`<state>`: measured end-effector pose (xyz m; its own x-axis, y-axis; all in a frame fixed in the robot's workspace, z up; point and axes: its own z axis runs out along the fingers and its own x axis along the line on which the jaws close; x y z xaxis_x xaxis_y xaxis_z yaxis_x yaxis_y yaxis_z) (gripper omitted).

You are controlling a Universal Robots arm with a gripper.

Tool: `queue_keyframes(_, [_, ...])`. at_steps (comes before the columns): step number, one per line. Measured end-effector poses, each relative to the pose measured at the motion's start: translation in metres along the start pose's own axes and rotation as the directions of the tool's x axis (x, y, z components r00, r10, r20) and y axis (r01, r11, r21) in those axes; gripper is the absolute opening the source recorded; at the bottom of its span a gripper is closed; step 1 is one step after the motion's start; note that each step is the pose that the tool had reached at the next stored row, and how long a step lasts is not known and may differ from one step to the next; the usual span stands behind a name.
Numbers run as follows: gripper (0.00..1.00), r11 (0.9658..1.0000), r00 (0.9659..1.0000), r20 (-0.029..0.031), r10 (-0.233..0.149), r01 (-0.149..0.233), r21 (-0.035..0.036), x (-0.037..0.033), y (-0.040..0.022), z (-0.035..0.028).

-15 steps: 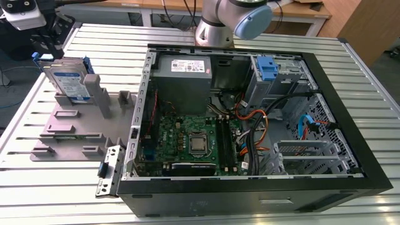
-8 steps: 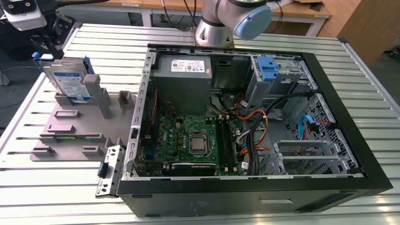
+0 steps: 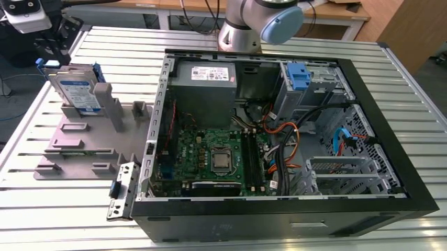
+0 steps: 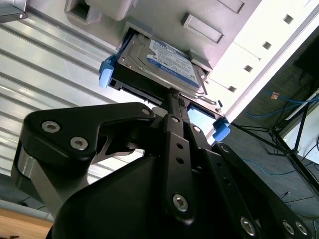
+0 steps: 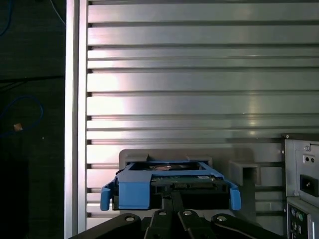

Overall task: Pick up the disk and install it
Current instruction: 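Reach for the disk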

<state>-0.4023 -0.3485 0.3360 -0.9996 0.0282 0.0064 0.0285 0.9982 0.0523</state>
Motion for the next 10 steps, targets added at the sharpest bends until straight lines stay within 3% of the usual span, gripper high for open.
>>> queue_keyframes(10, [0.11,1.0000,1.0000,0.0000,0.000,0.000,0.0000,0.0020,0.0000,0.0005])
